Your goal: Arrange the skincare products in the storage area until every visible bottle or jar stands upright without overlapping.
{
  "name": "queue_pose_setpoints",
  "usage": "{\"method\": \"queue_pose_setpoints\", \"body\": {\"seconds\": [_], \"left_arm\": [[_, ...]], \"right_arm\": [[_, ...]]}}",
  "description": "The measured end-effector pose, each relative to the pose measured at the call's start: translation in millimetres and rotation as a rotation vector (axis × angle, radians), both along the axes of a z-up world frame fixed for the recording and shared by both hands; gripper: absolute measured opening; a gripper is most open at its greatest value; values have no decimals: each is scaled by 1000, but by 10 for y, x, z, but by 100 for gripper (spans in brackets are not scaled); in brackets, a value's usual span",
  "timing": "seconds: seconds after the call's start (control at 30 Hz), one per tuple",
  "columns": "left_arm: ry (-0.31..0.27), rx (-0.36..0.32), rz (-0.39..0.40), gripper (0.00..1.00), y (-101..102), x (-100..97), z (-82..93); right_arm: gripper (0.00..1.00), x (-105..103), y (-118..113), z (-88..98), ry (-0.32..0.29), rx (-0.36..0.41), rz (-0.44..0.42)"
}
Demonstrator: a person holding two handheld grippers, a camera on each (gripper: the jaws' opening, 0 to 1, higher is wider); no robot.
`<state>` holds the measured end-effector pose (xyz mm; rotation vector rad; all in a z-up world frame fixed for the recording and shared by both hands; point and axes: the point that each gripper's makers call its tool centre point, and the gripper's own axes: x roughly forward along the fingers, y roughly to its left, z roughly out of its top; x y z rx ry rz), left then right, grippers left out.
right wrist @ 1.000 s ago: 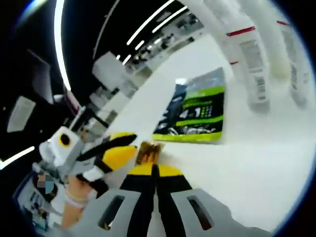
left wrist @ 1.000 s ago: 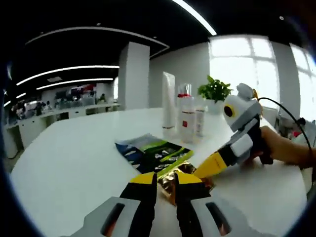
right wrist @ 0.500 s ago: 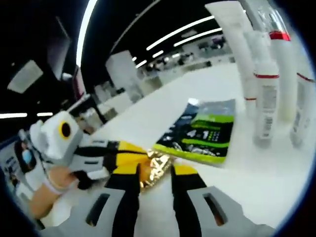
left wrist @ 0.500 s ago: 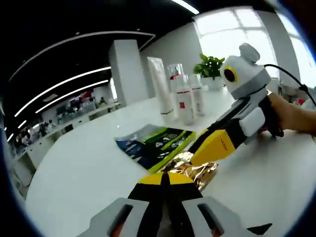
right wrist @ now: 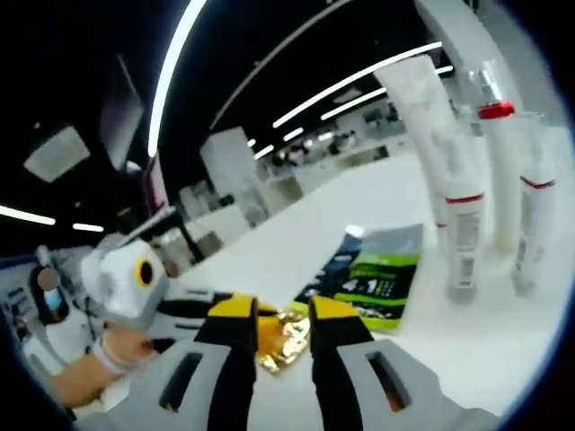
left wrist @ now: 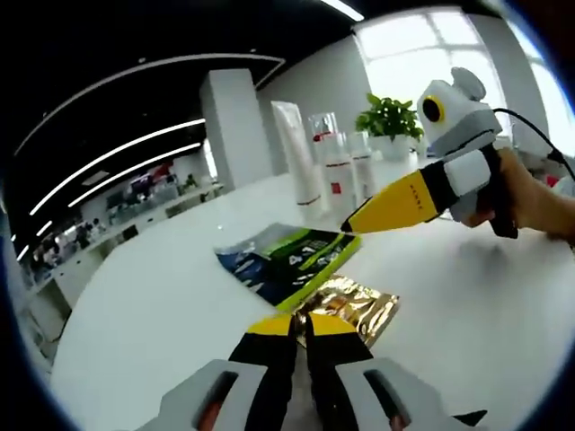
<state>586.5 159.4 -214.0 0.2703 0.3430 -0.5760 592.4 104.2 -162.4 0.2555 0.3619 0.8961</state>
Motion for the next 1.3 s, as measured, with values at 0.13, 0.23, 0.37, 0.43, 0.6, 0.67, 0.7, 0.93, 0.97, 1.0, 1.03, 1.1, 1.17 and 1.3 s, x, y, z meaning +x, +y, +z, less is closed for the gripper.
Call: {"method": "queue_pose_setpoints", "body": {"seconds": [0.13,0.23,0.37,0.43,0.6,0.67,0.7,0.93,0.97,1.0,1.03,1.1,1.17,1.3], "left_arm": [[18,-58,-1,12,-28,11,13],[20,-61,8,12,-11,2,13],[26,-65,14,12,-9,-16,7],[25,-53,24,11,11,-25,4],[34,-53,40,10,40,-23,-1],[34,-48,45,10,51,-24,0],[35,-49,47,10,54,-22,1],[17,-86,99,14,151,18,78],[13,-91,108,14,170,23,88],[6,-97,118,14,192,29,105],[0,-105,125,14,205,31,123],[-5,-124,123,14,200,21,150],[2,-138,110,14,168,20,152],[30,-114,86,14,113,14,77]], "right_arm": [[18,28,-36,45,-18,9,-12],[18,29,-89,105,-22,49,-26],[17,47,-129,148,-3,98,-34],[16,76,-151,157,1,107,-38],[15,49,-144,134,13,103,-34],[15,25,-114,106,22,93,-22],[15,17,-103,91,26,86,-16],[0,-96,-42,-289,97,-156,29],[0,-104,-19,-321,99,-181,38],[0,-116,21,-343,93,-199,47],[0,-134,29,-353,89,-206,53],[0,-155,59,-372,80,-226,60],[0,-129,64,-409,64,-264,63],[0,-115,74,-457,24,-318,60]]}}
